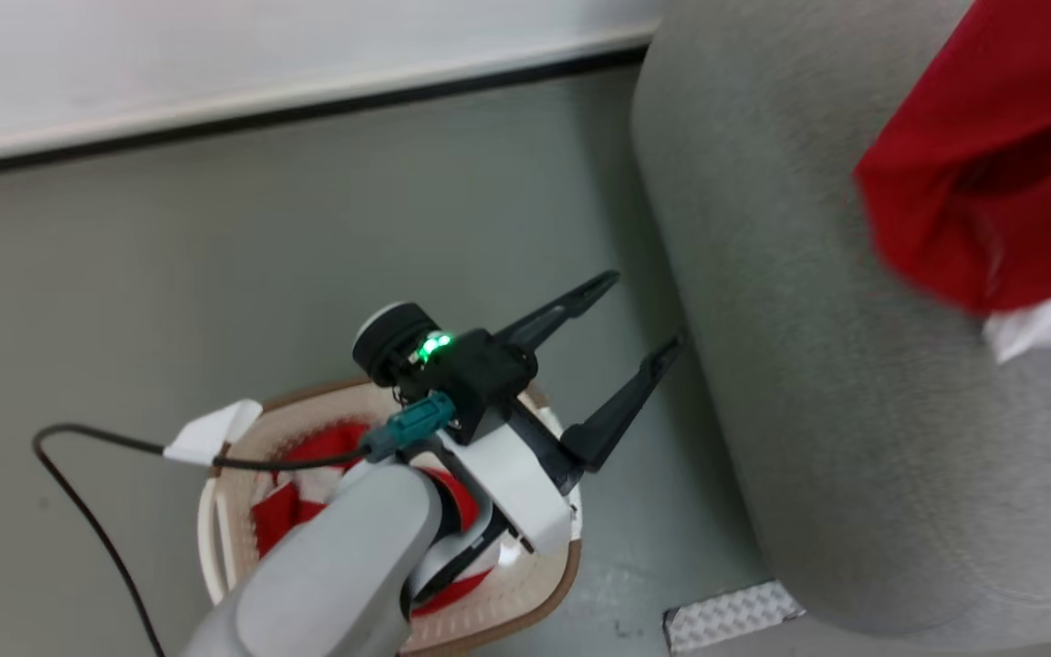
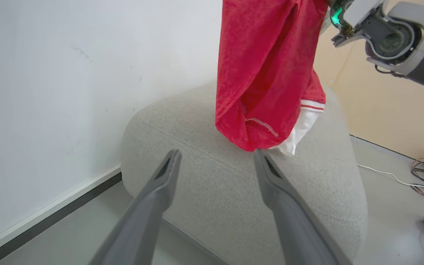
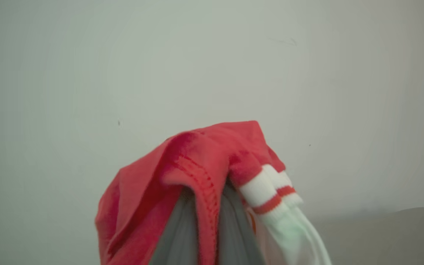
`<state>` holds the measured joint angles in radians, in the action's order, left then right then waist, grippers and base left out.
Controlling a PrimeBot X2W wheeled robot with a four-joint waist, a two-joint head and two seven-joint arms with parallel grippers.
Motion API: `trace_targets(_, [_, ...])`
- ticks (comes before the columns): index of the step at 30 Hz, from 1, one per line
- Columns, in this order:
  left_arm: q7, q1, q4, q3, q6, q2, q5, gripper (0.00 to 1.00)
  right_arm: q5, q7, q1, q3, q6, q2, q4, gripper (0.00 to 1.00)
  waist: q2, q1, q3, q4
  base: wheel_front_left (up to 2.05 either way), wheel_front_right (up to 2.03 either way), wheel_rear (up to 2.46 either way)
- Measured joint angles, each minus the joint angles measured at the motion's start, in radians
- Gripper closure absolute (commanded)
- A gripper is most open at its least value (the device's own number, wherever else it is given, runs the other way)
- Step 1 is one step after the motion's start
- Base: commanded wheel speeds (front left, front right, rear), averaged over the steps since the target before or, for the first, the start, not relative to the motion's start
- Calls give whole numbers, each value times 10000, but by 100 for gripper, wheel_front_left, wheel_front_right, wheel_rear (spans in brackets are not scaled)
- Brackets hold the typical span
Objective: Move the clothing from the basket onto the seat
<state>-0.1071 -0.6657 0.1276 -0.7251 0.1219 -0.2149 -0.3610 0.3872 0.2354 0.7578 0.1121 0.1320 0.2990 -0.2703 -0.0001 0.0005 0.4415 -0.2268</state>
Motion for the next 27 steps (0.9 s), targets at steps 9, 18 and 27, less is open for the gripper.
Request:
trace_targets(9, [-437,-802,320,-98,23,148,-2,0,-1124,-865,4104,1233,0,1434,-1530,100,0,0,1443,1107,0,0,0])
trace_targets(18, [-704,-947,573,-130,-2,221,-12,0,-2144,-1225,5281,2222,0,1973,-3770,100,0,-1,2712,2104,0,0,0])
trace_targets(27, [-794,-806,727,-184,-142,146,-63,0,-3014,-493,4222,3802,0,1444,-6502,100,1,-4,2936,2466,0,0,0])
